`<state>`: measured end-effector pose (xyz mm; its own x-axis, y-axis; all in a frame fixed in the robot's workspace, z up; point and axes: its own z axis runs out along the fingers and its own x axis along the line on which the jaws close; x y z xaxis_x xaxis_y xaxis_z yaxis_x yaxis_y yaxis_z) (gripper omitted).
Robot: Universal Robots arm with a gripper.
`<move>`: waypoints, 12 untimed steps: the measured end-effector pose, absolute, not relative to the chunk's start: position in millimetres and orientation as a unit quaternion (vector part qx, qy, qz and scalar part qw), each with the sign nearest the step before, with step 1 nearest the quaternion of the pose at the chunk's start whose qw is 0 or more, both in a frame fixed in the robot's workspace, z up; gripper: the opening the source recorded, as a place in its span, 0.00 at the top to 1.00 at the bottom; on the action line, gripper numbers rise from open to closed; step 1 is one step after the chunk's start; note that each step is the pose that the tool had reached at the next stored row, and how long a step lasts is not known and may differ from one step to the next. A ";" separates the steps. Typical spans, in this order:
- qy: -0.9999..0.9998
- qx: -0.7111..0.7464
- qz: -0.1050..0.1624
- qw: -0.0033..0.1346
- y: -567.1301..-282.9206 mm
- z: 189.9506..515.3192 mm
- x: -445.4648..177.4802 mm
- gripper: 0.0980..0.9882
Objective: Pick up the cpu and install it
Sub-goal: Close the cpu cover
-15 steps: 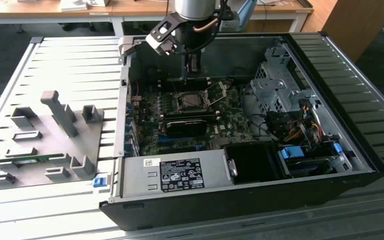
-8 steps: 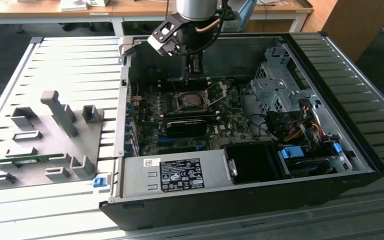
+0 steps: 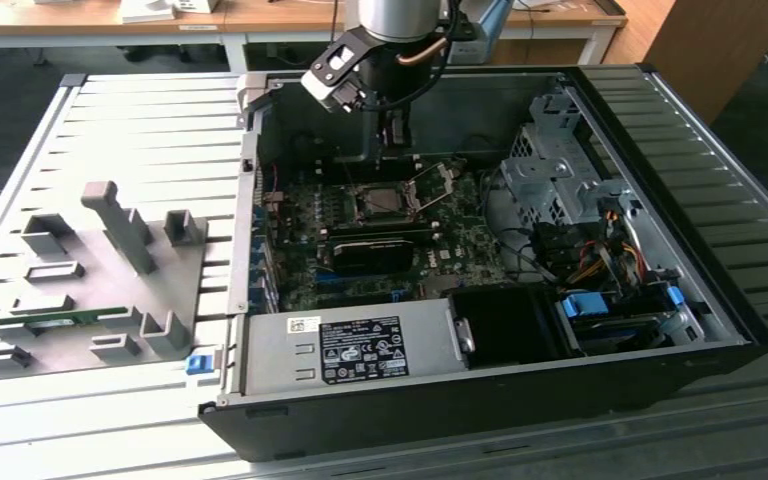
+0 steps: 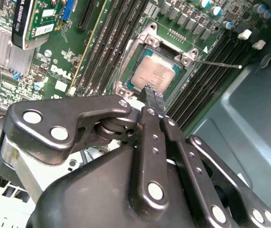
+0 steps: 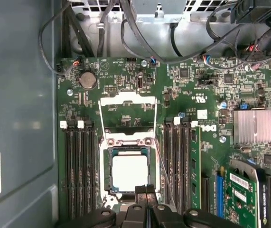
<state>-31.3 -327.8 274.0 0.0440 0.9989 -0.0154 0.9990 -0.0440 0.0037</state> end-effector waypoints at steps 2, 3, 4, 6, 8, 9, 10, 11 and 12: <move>0.691 0.722 -0.004 0.007 -327.8 274.0 -30.7 0.99; 0.691 0.722 -0.004 0.007 -327.8 274.0 -30.4 0.99; 0.691 0.723 -0.004 0.007 -327.8 273.9 -30.3 0.99; 0.691 0.722 -0.004 0.007 -327.8 273.9 -29.9 0.99; 0.691 0.722 -0.004 0.007 -327.8 273.6 -28.4 0.99; 0.691 0.723 -0.004 0.007 -327.8 273.6 -28.4 0.99; 0.691 0.722 -0.004 0.007 -327.8 273.5 -28.2 0.99; 0.691 0.722 -0.004 0.007 -327.8 273.5 -27.9 0.99; 0.691 0.722 -0.004 0.007 -327.8 273.4 -27.6 0.99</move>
<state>-27.6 -327.8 273.4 0.0439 0.9989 -0.0155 0.9990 -0.0439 0.0037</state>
